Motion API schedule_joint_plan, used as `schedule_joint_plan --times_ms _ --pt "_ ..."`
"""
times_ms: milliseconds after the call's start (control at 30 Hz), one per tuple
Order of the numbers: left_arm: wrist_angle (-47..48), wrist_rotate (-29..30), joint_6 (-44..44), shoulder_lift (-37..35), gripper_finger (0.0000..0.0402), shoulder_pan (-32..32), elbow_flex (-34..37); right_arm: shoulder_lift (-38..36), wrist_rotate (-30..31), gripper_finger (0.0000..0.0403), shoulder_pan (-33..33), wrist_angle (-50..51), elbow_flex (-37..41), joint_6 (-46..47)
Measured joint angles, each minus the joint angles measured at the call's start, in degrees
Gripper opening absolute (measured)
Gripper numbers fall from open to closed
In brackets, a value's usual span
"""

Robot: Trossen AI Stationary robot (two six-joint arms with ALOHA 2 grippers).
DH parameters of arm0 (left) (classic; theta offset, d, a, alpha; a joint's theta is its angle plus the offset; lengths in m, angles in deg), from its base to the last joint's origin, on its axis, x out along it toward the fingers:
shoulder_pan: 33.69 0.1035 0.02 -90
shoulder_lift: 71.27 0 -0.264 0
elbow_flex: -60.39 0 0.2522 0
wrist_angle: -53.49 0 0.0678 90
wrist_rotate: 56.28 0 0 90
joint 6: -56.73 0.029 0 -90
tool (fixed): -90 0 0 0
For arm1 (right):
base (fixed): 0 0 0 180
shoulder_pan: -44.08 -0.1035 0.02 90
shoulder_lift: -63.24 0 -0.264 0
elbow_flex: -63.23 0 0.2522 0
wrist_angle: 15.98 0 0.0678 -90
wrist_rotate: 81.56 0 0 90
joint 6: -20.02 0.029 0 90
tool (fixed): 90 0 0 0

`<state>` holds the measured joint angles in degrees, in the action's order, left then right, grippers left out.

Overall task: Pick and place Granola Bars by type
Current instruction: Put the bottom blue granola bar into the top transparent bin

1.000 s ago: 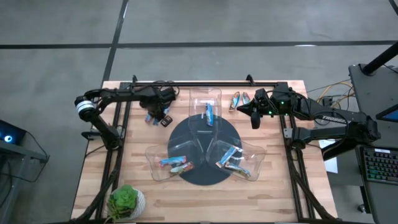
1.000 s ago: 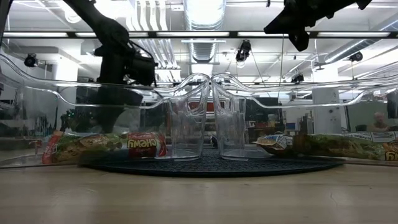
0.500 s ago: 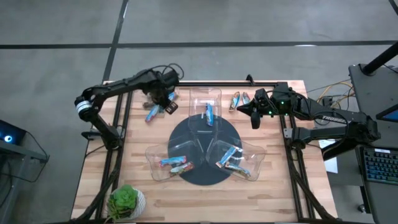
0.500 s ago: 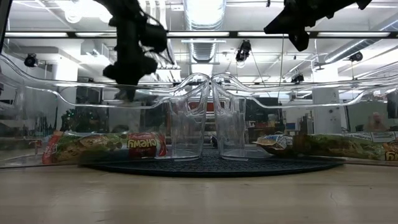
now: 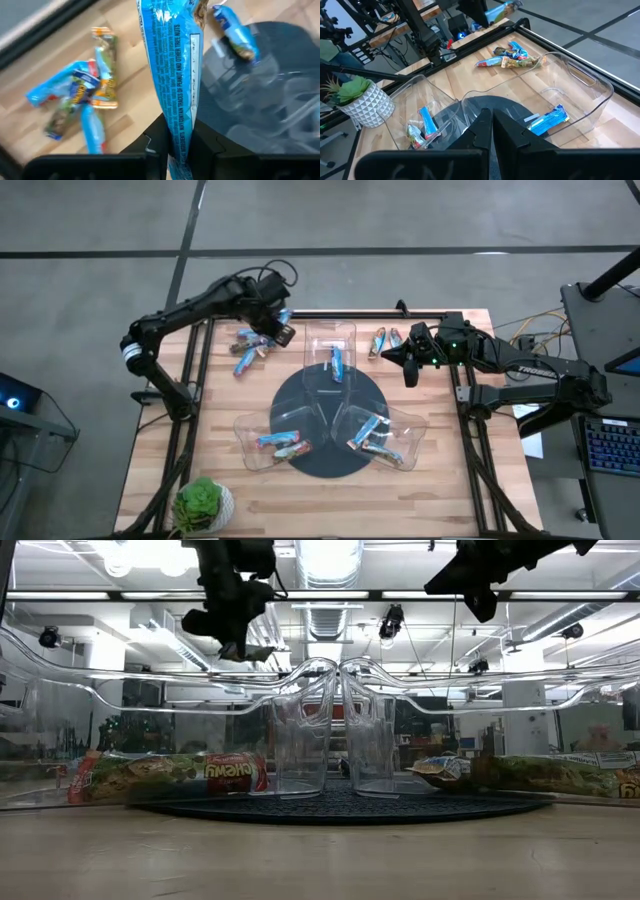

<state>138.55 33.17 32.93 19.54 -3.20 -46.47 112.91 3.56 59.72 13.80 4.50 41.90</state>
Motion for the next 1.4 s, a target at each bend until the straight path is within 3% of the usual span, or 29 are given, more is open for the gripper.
schedule_joint_plan --times_ms 400,600,1033,1400 --pt "-18.5 -10.6 -9.8 0.1 0.0037 -4.3 0.6 0.0 0.1 0.0008 0.0 0.0 0.0 0.0" --pt "-24.8 -10.9 -14.3 0.1 0.0037 -5.9 0.6 0.0 0.1 0.0008 0.0 0.0 0.0 -0.1" --pt "-29.1 -9.0 -18.7 0.3 0.0037 -8.3 0.6 0.0 0.0 0.0008 0.0 0.0 0.1 -2.2" --pt "-32.3 -10.1 -21.8 6.8 0.0037 -10.3 0.7 0.0 0.0 0.0008 0.0 0.0 0.1 -2.4"
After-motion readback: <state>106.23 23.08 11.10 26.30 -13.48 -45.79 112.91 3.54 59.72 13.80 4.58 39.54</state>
